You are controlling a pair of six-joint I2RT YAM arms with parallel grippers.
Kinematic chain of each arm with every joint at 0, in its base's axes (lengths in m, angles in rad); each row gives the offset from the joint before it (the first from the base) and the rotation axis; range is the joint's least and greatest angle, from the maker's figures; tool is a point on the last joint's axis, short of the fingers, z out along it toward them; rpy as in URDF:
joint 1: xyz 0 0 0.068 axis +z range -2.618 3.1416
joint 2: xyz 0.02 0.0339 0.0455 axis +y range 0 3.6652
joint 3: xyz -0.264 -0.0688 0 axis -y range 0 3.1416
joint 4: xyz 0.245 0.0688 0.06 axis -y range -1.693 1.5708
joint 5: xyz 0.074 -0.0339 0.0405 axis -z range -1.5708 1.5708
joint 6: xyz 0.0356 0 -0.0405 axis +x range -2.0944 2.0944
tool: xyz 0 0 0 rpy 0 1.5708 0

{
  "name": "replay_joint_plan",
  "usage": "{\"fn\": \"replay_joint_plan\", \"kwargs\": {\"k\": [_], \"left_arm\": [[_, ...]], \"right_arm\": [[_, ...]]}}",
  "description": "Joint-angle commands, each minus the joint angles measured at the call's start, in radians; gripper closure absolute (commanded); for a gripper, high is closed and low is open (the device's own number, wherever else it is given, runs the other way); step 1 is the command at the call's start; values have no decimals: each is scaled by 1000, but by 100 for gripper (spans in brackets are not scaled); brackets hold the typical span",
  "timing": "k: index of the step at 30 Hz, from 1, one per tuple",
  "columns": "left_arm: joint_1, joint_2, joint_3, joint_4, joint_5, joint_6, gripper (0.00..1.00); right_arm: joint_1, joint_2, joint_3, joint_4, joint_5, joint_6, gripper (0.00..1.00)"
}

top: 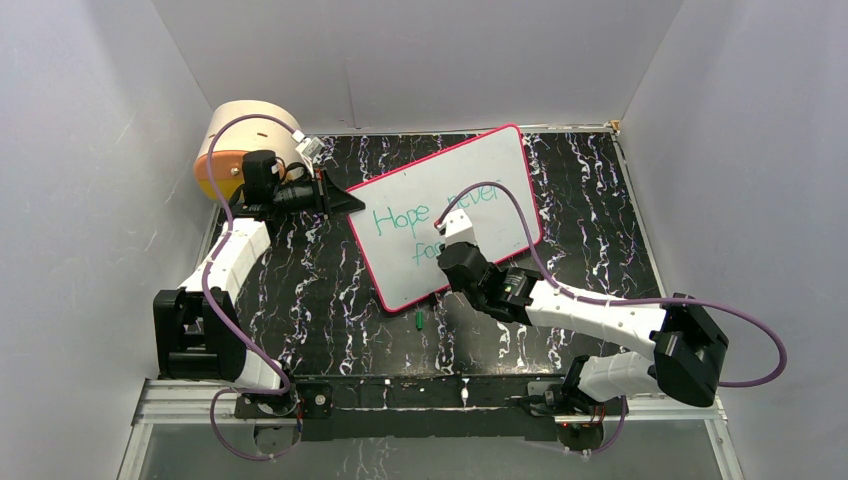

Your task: Write a sentence on the whiteboard

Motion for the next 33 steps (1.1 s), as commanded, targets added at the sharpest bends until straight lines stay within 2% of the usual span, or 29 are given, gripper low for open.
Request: {"fn": "replay_joint_plan", "kwargs": {"k": [1, 20, 33], "left_arm": [[-39, 48, -34, -90, -174, 107, 100], [-40, 48, -34, -90, -174, 107, 100], [-40, 48, -35, -90, -174, 107, 100]], "right_arm": [[-9, -20, 46, 79, 25, -24, 100], [-25, -28, 95, 167, 52, -97, 100], [-35, 10, 97, 94, -1, -55, 100]]}}
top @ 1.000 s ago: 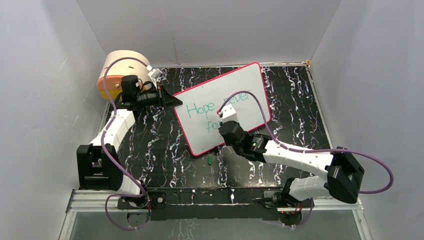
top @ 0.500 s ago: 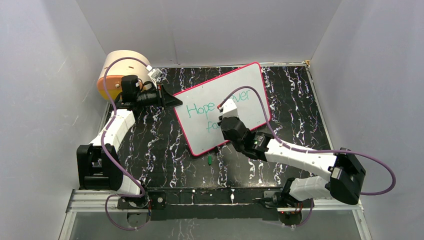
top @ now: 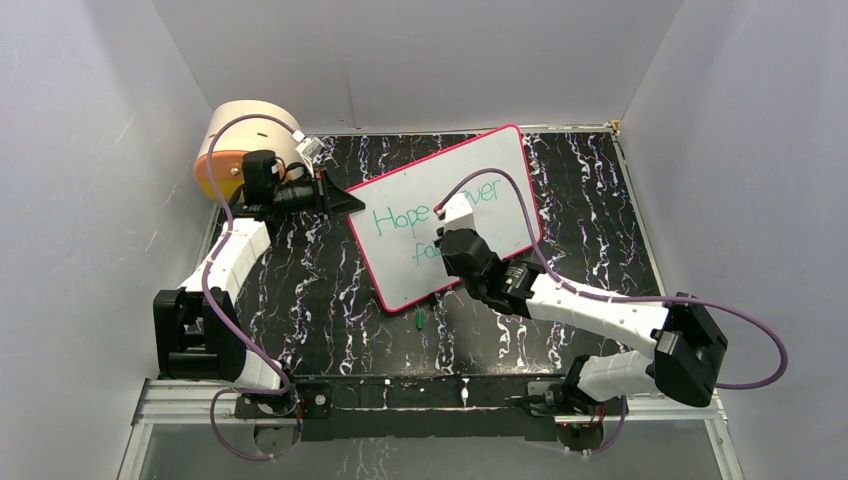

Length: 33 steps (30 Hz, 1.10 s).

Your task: Write a sentence on the whiteboard

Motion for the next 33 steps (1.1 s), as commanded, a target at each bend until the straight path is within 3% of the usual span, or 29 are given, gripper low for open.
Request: {"fn": "replay_joint_plan", "kwargs": {"k": [1, 19, 33], "left_arm": [[-40, 48, -34, -90, -175, 107, 100], [-40, 49, -34, -90, -176, 107, 100], [-40, 48, -35, -91, -177, 107, 100]], "right_arm": [[-2, 7, 43, -17, -18, 25, 100], [-2, 13, 26, -144, -72, 97, 100], [-3, -10, 17, -167, -20, 102, 100]]}}
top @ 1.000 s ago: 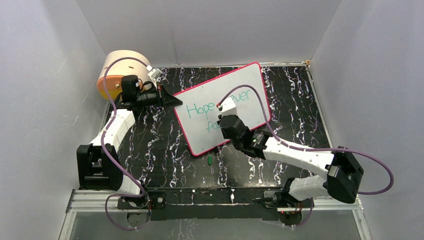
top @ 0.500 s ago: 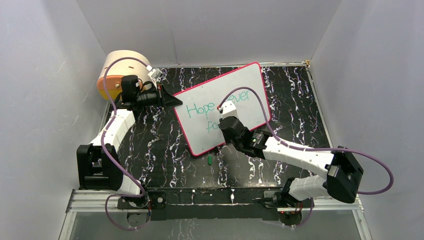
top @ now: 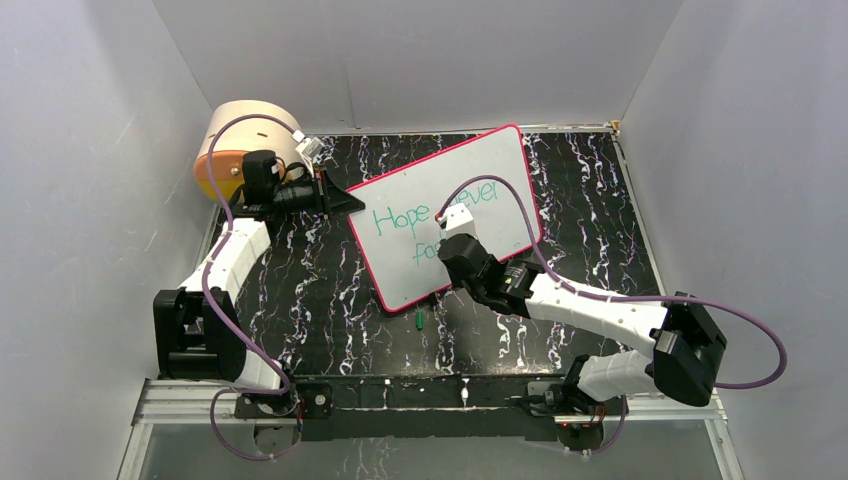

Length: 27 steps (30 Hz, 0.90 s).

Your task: Write a sentence on the whiteboard

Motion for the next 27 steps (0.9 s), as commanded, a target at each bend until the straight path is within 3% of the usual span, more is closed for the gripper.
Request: {"fn": "replay_joint_plan", "kwargs": {"k": [1, 13, 27], "left_arm": [[-40, 47, -35, -92, -178, 107, 100], [-40, 47, -34, -92, -178, 109, 100], [-40, 46, -34, -94, -180, 110, 100]], "right_arm": [[-3, -19, 12, 5, 41, 16, 100], [-4, -82, -13, 68, 36, 6, 100], [-11, -44, -18, 102, 24, 0, 100]]}}
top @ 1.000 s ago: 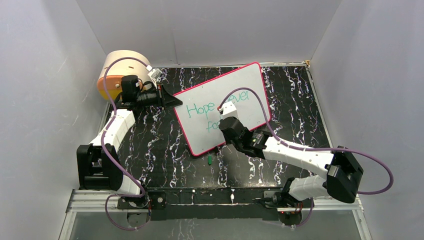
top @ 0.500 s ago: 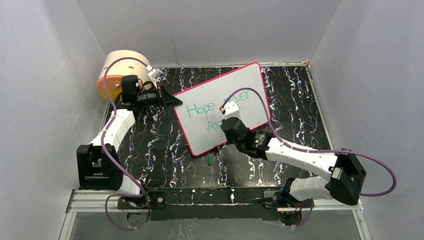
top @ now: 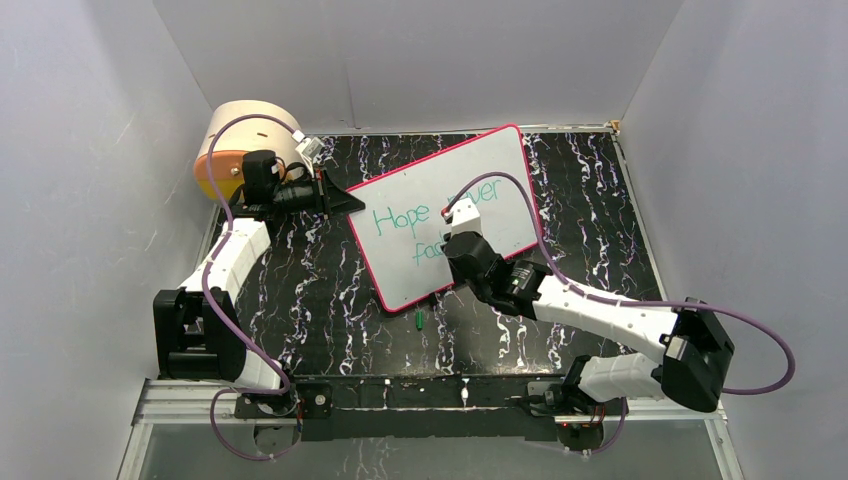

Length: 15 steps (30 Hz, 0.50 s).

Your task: Write a sentence on the whiteboard

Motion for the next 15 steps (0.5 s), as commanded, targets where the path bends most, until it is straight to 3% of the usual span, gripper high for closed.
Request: {"fn": "replay_joint_plan", "kwargs": {"k": [1, 15], "left_arm": [[-40, 46, -34, -94, -179, 110, 100], [-40, 49, -35, -95, -181, 110, 100]], "right_arm": [[-7, 4, -5, 51, 7, 5, 100], [-24, 26, -22, 63, -3, 7, 100]]}}
